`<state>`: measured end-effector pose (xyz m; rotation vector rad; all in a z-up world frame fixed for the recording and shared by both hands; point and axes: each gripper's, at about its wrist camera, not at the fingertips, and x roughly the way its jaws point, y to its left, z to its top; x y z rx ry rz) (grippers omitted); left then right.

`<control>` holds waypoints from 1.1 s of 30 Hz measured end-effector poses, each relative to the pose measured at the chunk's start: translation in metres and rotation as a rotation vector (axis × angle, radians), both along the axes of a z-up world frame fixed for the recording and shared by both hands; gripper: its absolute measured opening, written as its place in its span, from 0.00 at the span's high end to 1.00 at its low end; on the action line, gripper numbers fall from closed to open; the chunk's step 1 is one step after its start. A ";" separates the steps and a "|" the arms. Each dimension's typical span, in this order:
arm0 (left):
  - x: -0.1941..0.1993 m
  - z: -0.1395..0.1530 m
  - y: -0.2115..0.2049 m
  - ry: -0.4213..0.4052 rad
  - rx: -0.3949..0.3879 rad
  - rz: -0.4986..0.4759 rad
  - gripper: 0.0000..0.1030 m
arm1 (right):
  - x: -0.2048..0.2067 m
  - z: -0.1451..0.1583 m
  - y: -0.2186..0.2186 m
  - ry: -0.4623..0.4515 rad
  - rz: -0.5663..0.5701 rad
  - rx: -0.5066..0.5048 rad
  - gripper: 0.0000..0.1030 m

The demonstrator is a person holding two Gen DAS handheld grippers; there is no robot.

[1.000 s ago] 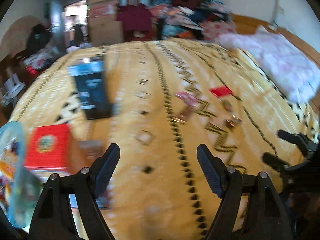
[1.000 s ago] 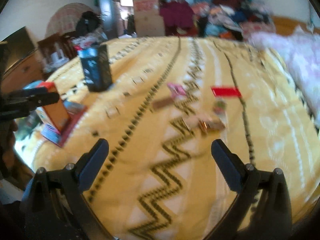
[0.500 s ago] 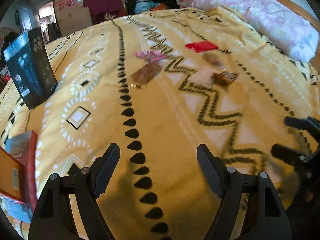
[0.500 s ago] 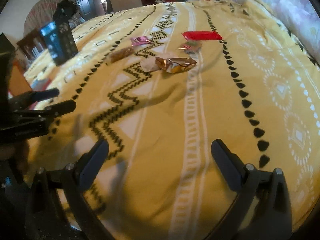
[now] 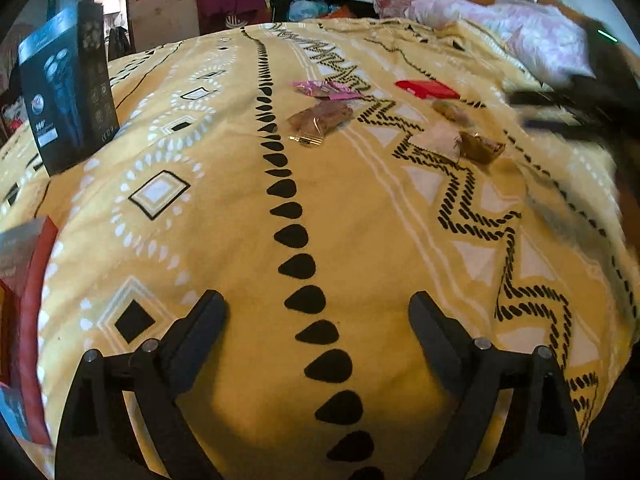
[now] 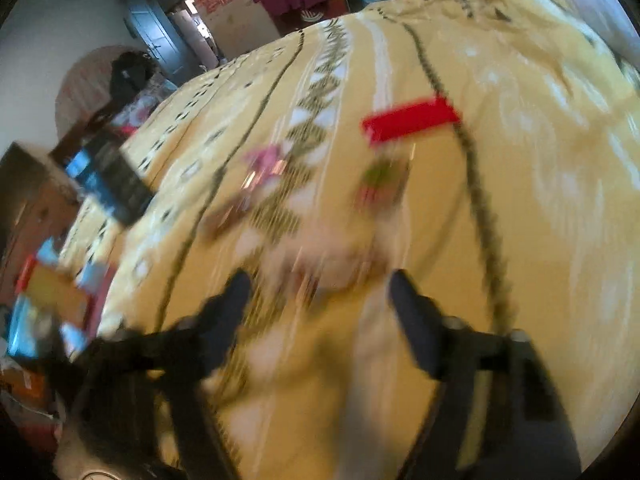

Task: Organize snacks
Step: 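Grasp the clear brown pastry packet with the right gripper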

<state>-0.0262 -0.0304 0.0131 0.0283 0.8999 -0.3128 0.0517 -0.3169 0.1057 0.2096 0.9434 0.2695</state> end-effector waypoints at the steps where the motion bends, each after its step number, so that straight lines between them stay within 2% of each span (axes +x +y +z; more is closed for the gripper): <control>1: 0.001 0.000 0.001 0.002 -0.012 -0.001 0.08 | 0.021 0.004 -0.002 -0.002 0.013 -0.028 0.40; 4: 0.003 -0.002 0.005 0.013 -0.043 -0.007 0.06 | 0.092 0.003 -0.017 0.030 0.015 -0.090 0.40; 7: 0.005 -0.004 0.005 0.023 -0.063 -0.018 0.02 | 0.145 -0.008 -0.050 0.062 -0.085 -0.033 0.40; 10: 0.007 -0.005 0.007 0.030 -0.083 -0.025 0.01 | 0.182 -0.025 -0.068 0.098 -0.144 -0.024 0.39; 12: 0.008 -0.006 0.007 0.032 -0.089 -0.025 0.01 | 0.198 -0.037 -0.070 0.121 -0.141 -0.041 0.38; 13: 0.008 -0.006 0.007 0.034 -0.088 -0.024 0.01 | 0.203 -0.041 -0.070 0.119 -0.136 -0.052 0.34; 17: 0.008 -0.006 0.007 0.033 -0.090 -0.024 0.01 | 0.210 -0.060 -0.055 0.159 -0.082 -0.018 0.28; 18: 0.009 -0.006 0.007 0.034 -0.092 -0.024 0.01 | 0.206 -0.061 -0.041 0.155 -0.044 -0.031 0.22; 22: 0.009 -0.005 0.008 0.035 -0.096 -0.024 0.01 | 0.193 -0.061 0.026 0.174 0.160 -0.032 0.21; 27: 0.009 -0.005 0.008 0.039 -0.098 -0.024 0.01 | 0.177 -0.069 0.135 0.179 0.445 -0.177 0.20; 29: 0.010 -0.005 0.009 0.042 -0.104 -0.024 0.01 | 0.157 -0.074 0.176 0.166 0.573 -0.252 0.16; 33: 0.007 -0.001 0.013 0.046 -0.131 -0.027 0.01 | 0.086 -0.081 0.231 0.208 0.877 -0.279 0.16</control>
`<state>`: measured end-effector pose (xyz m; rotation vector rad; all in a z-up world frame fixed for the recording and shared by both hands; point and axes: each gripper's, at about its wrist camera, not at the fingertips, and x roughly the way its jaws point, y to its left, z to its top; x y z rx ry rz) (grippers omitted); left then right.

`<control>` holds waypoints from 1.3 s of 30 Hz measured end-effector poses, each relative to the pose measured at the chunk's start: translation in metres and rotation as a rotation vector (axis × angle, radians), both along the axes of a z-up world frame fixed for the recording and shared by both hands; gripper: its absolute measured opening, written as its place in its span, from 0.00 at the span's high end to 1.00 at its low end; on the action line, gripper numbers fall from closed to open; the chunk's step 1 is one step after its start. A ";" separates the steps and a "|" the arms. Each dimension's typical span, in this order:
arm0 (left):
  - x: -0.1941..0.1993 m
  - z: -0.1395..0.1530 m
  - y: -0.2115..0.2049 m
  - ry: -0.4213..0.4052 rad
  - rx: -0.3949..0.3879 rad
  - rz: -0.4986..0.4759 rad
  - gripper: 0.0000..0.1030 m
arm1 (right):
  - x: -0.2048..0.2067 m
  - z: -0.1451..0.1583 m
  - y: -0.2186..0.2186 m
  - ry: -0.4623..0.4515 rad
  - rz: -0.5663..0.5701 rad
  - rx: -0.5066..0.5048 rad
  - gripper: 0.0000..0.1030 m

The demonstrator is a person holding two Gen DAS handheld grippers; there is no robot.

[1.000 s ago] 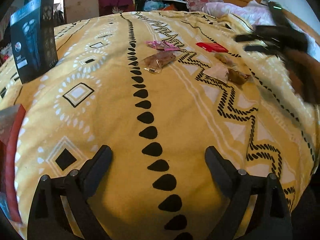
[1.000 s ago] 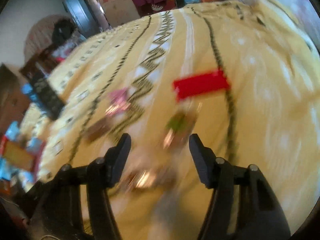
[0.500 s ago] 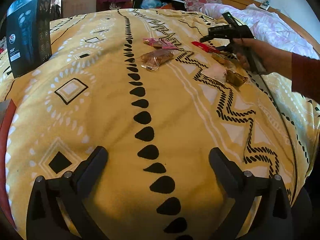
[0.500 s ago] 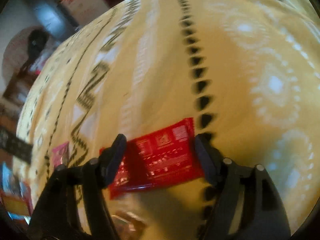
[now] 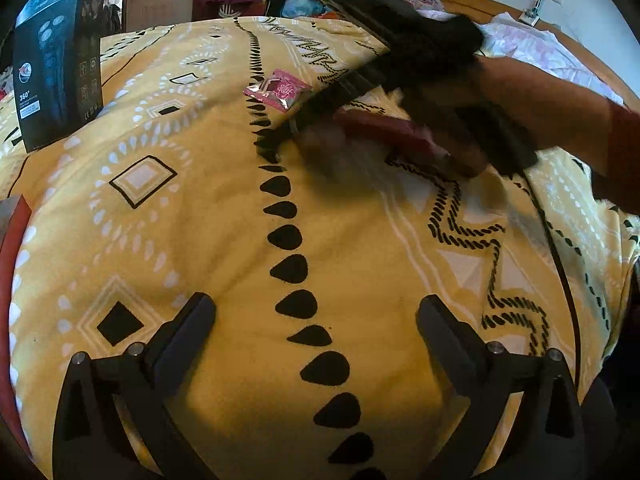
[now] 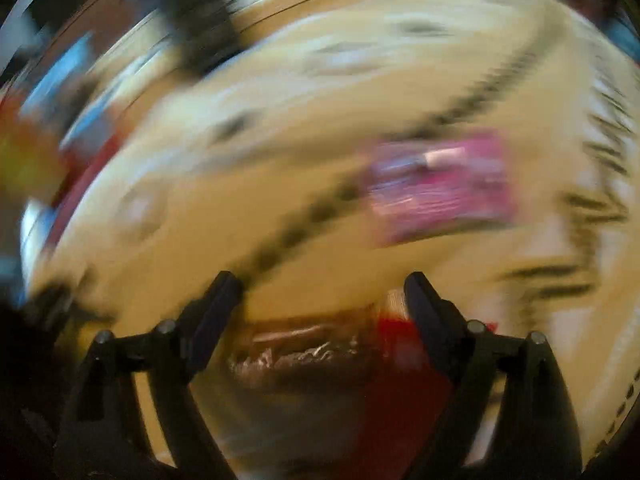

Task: Organize snacks
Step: 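Grasp the clear brown pastry packet with the right gripper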

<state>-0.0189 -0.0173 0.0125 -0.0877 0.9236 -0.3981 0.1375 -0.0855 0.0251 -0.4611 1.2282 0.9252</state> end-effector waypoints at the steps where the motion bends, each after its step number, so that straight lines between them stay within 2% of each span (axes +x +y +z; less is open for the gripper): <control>1: -0.002 0.001 0.001 0.003 -0.010 -0.001 0.01 | -0.017 0.001 0.004 0.020 0.045 -0.007 0.16; 3: -0.007 0.005 0.005 0.021 -0.034 -0.012 0.01 | -0.048 0.010 -0.001 0.106 0.083 0.023 0.19; 4: -0.013 0.007 0.006 0.028 -0.045 -0.023 0.01 | -0.059 0.018 -0.009 0.109 0.077 0.040 0.19; 8: -0.032 0.008 0.011 0.018 -0.046 -0.036 0.01 | -0.078 0.056 -0.052 0.016 -0.070 0.122 0.17; 9: -0.036 0.009 0.012 0.018 -0.046 -0.037 0.01 | -0.082 0.065 -0.055 -0.045 -0.074 0.089 0.17; 11: -0.042 0.009 0.015 0.021 -0.062 -0.042 0.01 | -0.094 0.068 -0.053 -0.115 -0.006 0.001 0.18; 15: -0.046 0.008 0.018 0.021 -0.071 -0.046 0.01 | -0.121 0.046 -0.042 -0.306 0.270 -0.314 0.25; 16: -0.046 0.008 0.019 0.019 -0.076 -0.042 0.01 | -0.126 0.041 -0.040 -0.348 0.319 -0.366 0.25; 20: -0.049 0.006 0.016 0.002 -0.054 -0.049 0.01 | -0.140 0.017 -0.025 -0.427 0.446 -0.462 0.25; 21: -0.050 0.005 0.015 -0.003 -0.048 -0.053 0.01 | -0.142 0.014 -0.018 -0.441 0.448 -0.467 0.29; 22: -0.051 0.005 0.015 -0.006 -0.047 -0.055 0.01 | -0.142 0.018 -0.014 -0.431 0.432 -0.428 0.34; 24: -0.052 0.004 0.017 -0.009 -0.052 -0.059 0.01 | -0.126 0.047 -0.003 -0.296 0.291 -0.181 0.34; 25: -0.052 0.004 0.017 -0.010 -0.054 -0.059 0.01 | -0.119 0.059 -0.002 -0.285 0.244 -0.128 0.33; 28: -0.053 0.003 0.017 -0.016 -0.053 -0.058 0.01 | -0.099 0.070 -0.004 -0.317 0.228 -0.155 0.33; 30: -0.053 0.003 0.016 -0.020 -0.053 -0.057 0.01 | -0.085 0.068 -0.012 -0.263 0.228 -0.171 0.33; 35: -0.054 0.002 0.018 -0.017 -0.065 -0.058 0.01 | -0.096 0.050 -0.009 -0.134 0.354 -0.203 0.32; 36: -0.054 0.002 0.018 -0.017 -0.071 -0.058 0.01 | -0.098 0.043 -0.006 -0.082 0.384 -0.209 0.32; 39: -0.053 0.002 0.020 -0.015 -0.083 -0.058 0.01 | -0.103 0.026 0.002 -0.039 0.442 -0.252 0.32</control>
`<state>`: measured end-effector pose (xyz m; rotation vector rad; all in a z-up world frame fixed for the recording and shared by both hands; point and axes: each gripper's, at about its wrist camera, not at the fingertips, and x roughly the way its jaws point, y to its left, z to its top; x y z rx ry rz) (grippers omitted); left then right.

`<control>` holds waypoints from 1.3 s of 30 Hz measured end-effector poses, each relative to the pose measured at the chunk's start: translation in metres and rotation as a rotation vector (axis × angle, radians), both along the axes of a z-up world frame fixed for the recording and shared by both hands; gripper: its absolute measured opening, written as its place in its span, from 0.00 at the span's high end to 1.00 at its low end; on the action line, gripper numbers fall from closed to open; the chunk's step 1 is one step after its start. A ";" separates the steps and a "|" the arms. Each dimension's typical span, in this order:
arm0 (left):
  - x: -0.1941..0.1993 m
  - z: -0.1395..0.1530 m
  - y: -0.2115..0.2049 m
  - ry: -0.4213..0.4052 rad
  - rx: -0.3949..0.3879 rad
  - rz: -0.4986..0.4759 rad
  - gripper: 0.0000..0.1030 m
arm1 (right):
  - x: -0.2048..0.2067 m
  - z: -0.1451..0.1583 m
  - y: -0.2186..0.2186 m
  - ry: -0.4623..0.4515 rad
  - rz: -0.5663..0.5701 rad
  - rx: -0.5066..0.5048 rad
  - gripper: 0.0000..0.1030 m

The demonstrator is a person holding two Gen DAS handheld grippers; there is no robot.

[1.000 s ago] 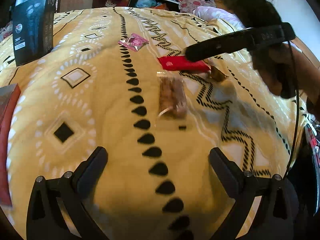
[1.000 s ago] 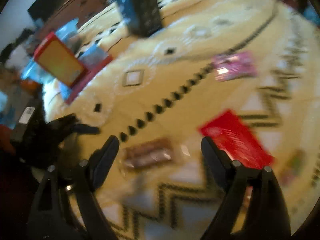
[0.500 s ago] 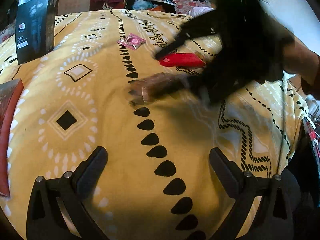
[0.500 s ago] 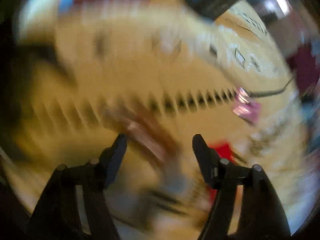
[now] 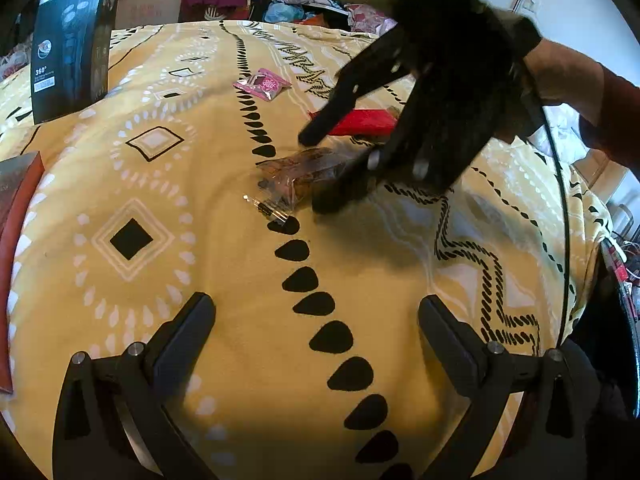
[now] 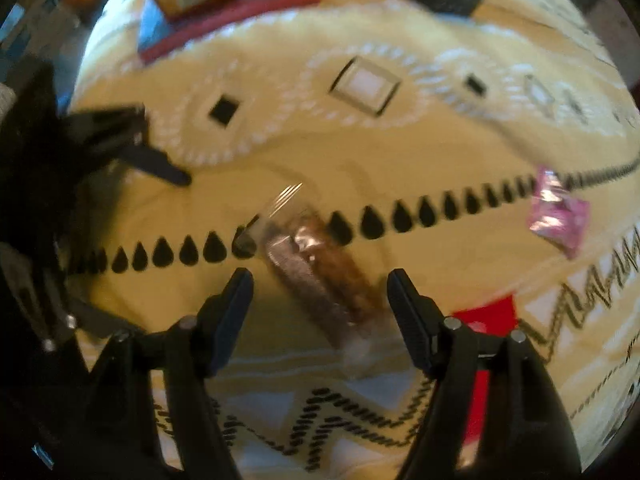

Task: Organize snacks
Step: 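Grasp the clear brown pastry packet with the right gripper, then grasp the gold-wrapped chocolate with the left gripper while the right holds its pastry packet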

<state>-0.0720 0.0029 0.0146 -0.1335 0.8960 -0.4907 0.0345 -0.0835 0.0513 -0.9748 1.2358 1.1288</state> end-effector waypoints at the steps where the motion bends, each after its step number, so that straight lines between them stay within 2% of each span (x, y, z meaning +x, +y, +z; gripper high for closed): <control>1: 0.000 0.000 0.000 0.000 -0.002 0.001 0.01 | 0.000 -0.005 0.002 -0.001 0.008 -0.008 0.32; 3: 0.000 0.000 0.000 -0.001 0.001 0.001 0.01 | 0.003 -0.015 0.006 -0.034 -0.012 0.003 0.32; 5: 0.000 0.000 0.000 0.000 -0.001 0.001 0.01 | 0.004 -0.018 0.005 -0.063 -0.088 0.061 0.35; 6: -0.001 0.000 0.000 0.001 -0.003 0.001 0.01 | 0.001 -0.017 0.004 -0.084 -0.125 0.081 0.45; 8: -0.001 0.001 -0.001 -0.001 -0.003 0.002 0.01 | -0.011 -0.010 -0.005 -0.133 -0.213 0.147 0.51; 9: -0.001 0.001 -0.001 -0.002 0.001 0.003 0.01 | -0.015 -0.007 -0.009 -0.147 -0.249 0.171 0.62; 12: 0.000 0.000 -0.004 -0.001 0.019 0.005 0.01 | -0.026 0.013 -0.037 -0.158 -0.439 0.307 0.63; 17: 0.006 0.003 -0.011 0.013 0.063 -0.001 0.01 | -0.043 0.047 -0.119 -0.134 -0.799 0.567 0.64; 21: 0.026 0.010 -0.016 0.029 0.043 0.003 0.04 | -0.070 0.047 -0.170 -0.125 -1.018 0.645 0.65; 24: 0.050 0.019 -0.029 0.009 0.061 -0.006 0.10 | -0.083 0.044 -0.195 -0.133 -1.132 0.678 0.65; 29: 0.088 0.035 -0.072 -0.033 0.064 -0.080 0.14 | -0.082 0.041 -0.237 -0.145 -1.279 0.715 0.65; 32: 0.105 0.044 -0.113 -0.082 0.083 -0.177 0.14 | -0.084 0.042 -0.259 -0.142 -1.355 0.758 0.65; 36: 0.121 0.055 -0.162 -0.135 0.090 -0.290 0.14 | -0.094 0.052 -0.281 -0.154 -1.410 0.830 0.65; 39: 0.138 0.056 -0.200 -0.168 0.126 -0.375 0.14 | -0.095 0.057 -0.287 -0.170 -1.409 0.864 0.65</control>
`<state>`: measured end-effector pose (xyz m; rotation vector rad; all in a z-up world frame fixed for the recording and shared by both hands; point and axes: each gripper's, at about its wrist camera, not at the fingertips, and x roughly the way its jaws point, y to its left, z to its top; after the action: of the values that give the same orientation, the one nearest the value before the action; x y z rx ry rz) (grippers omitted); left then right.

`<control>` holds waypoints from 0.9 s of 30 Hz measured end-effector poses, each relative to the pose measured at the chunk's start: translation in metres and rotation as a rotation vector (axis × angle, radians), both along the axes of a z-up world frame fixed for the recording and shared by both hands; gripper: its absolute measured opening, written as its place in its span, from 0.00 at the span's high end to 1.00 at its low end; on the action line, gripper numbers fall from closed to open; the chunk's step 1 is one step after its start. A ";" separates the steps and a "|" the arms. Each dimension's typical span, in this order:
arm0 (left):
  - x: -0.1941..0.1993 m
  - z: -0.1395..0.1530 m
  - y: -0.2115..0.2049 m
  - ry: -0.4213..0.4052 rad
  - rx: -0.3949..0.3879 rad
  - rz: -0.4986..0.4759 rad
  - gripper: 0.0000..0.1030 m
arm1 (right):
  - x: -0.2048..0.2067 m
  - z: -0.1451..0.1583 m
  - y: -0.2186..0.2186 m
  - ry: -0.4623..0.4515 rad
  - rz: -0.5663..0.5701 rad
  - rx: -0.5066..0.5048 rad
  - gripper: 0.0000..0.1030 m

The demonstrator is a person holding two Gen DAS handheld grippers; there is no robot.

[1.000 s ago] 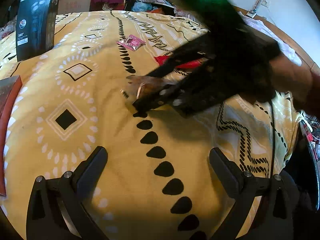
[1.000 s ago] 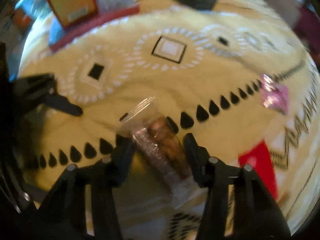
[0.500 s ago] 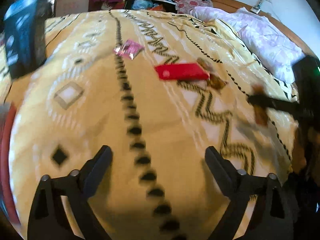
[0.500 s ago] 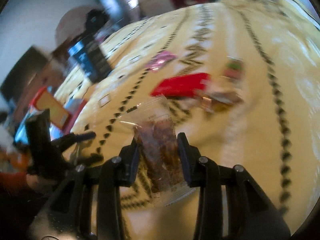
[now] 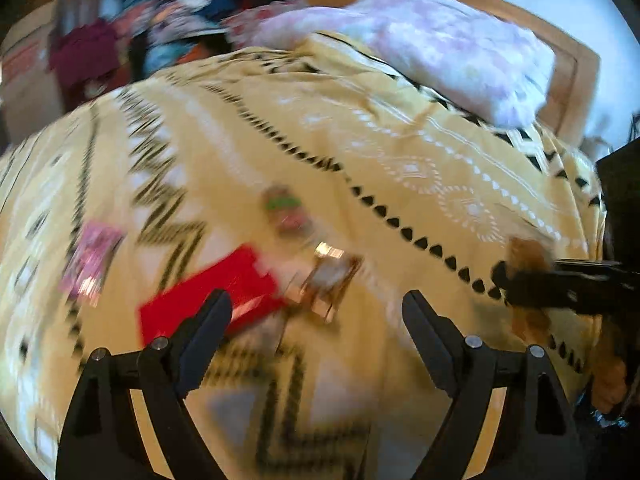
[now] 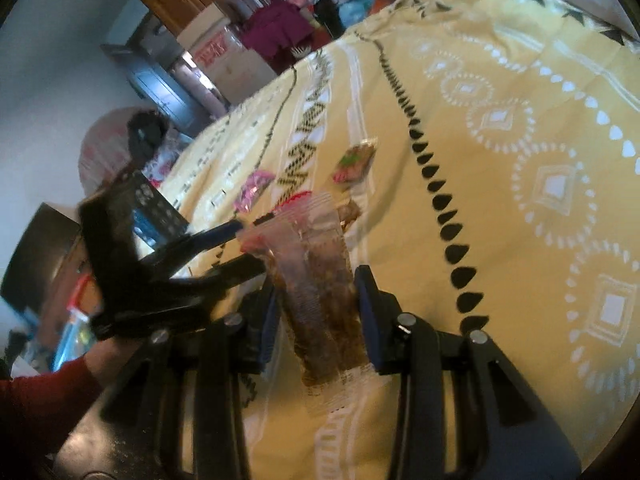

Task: Organize snacks
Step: 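Grasp the gold-wrapped chocolate with the left gripper while the right holds its pastry packet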

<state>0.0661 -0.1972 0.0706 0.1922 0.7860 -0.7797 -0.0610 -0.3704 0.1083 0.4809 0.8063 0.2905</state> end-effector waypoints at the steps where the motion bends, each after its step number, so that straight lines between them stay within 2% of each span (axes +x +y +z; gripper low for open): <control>1: 0.004 -0.002 -0.006 0.007 0.008 -0.014 0.14 | 0.000 0.001 -0.002 -0.005 -0.002 0.000 0.65; 3: 0.015 -0.010 -0.021 0.035 0.034 -0.048 0.15 | 0.000 -0.002 -0.006 -0.003 -0.014 0.018 0.65; 5: 0.021 -0.022 -0.034 0.041 0.087 -0.082 0.23 | 0.000 -0.003 -0.007 -0.005 -0.013 0.033 0.65; 7: 0.025 -0.031 -0.041 0.036 0.132 -0.097 0.25 | -0.002 -0.004 -0.008 -0.013 -0.008 0.045 0.65; 12: 0.023 -0.036 -0.040 0.008 0.147 -0.078 0.25 | -0.003 -0.011 -0.014 0.003 -0.025 0.073 0.64; 13: 0.022 -0.036 -0.039 0.003 0.151 -0.071 0.31 | -0.003 -0.012 -0.013 0.004 -0.024 0.076 0.64; 14: 0.020 -0.037 -0.038 0.000 0.156 -0.062 0.49 | -0.003 -0.013 -0.013 0.007 -0.023 0.081 0.64; 15: 0.018 -0.037 -0.036 0.004 0.154 -0.054 0.61 | -0.004 -0.012 -0.012 0.007 -0.023 0.082 0.64; 16: 0.019 -0.037 -0.034 0.032 0.142 -0.047 0.79 | -0.004 -0.012 -0.013 0.005 -0.022 0.080 0.64; 17: 0.019 -0.038 -0.030 0.067 0.131 -0.036 0.79 | -0.006 -0.011 -0.012 0.002 -0.024 0.077 0.64; 21: 0.006 -0.029 -0.020 0.086 0.102 -0.014 0.80 | -0.007 -0.008 -0.012 -0.005 -0.022 0.078 0.64; 25: -0.020 -0.013 0.003 0.082 0.113 0.035 0.80 | -0.010 -0.003 -0.005 -0.018 0.003 0.051 0.64; 27: -0.035 -0.007 0.021 0.064 0.152 0.079 0.80 | -0.011 -0.002 0.005 -0.012 0.045 0.029 0.64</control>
<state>0.0308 -0.1767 0.0638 0.2715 0.9089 -0.6544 -0.0719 -0.3653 0.1066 0.4885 0.8023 0.3465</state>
